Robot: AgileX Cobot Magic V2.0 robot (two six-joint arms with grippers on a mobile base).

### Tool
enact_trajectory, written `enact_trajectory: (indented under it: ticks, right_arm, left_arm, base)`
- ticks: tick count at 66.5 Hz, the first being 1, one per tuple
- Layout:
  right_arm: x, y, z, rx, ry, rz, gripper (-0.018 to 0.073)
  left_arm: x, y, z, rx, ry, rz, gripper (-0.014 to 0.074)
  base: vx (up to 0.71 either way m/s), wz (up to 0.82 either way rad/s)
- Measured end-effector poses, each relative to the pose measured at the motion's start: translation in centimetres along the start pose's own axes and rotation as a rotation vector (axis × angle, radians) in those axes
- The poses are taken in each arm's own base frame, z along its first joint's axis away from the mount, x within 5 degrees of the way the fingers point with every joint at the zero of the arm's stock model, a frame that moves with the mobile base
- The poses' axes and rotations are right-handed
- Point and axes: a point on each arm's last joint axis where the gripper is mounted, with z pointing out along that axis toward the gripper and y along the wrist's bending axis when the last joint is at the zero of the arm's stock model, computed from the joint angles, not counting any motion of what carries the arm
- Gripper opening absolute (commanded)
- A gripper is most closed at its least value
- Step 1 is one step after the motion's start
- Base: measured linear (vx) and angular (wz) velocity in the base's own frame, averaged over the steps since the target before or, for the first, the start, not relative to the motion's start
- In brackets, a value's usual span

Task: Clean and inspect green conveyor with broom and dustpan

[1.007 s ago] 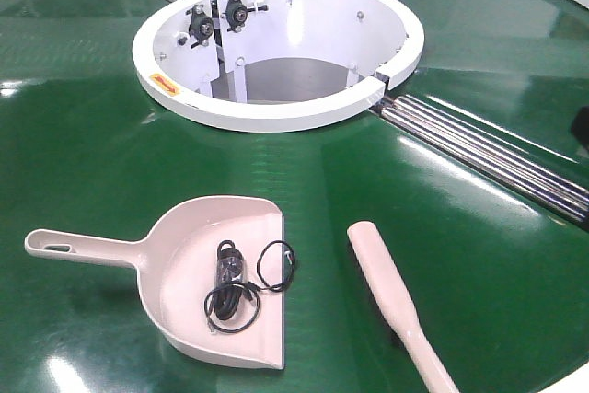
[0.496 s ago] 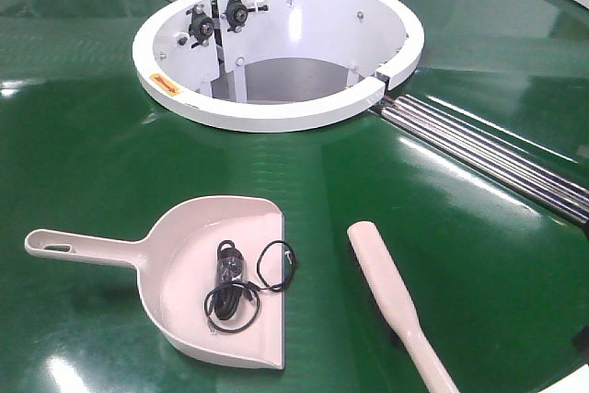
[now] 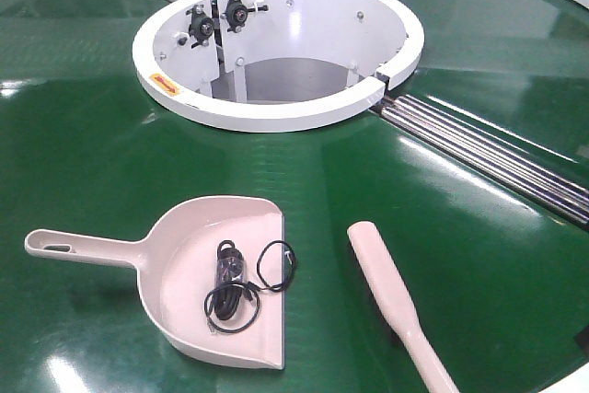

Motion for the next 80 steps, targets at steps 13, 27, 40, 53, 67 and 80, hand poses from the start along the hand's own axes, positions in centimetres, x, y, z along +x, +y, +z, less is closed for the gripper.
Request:
enact_trajectory:
  ticks: [13, 27, 40, 53, 67, 80]
  right_arm:
    - [0.0, 0.0, 0.0, 0.001, -0.002, 0.000, -0.0005]
    - [0.0, 0.0, 0.0, 0.001, -0.002, 0.000, -0.0005]
    - [0.0, 0.0, 0.0, 0.001, -0.002, 0.000, -0.0005]
    - [0.0, 0.0, 0.0, 0.001, -0.002, 0.000, -0.0005]
    - [0.0, 0.0, 0.0, 0.001, -0.002, 0.000, -0.0005]
    - [0.0, 0.0, 0.0, 0.001, -0.001, 0.000, -0.0005]
  left_arm:
    - [0.0, 0.0, 0.0, 0.000, 0.000, 0.000, -0.0024]
    - [0.7, 0.2, 0.2, -0.036, 0.022, 0.020, -0.0024]
    - [3.6, 0.5, 0.1, -0.142, 0.049, -0.081, -0.0024]
    - [8.5, -0.2, -0.6, -0.228, 0.066, -0.160, -0.0024]
    - [13.3, -1.0, -0.6, -0.283, 0.058, -0.189, -0.0024]
    - [13.0, -0.7, -0.7, -0.313, -0.002, -0.164, -0.0024]
  base:
    - [0.00, 0.00]
    - [0.00, 0.00]
    - [0.00, 0.00]
    - [0.00, 0.00]
    - [0.00, 0.00]
    - [0.00, 0.00]
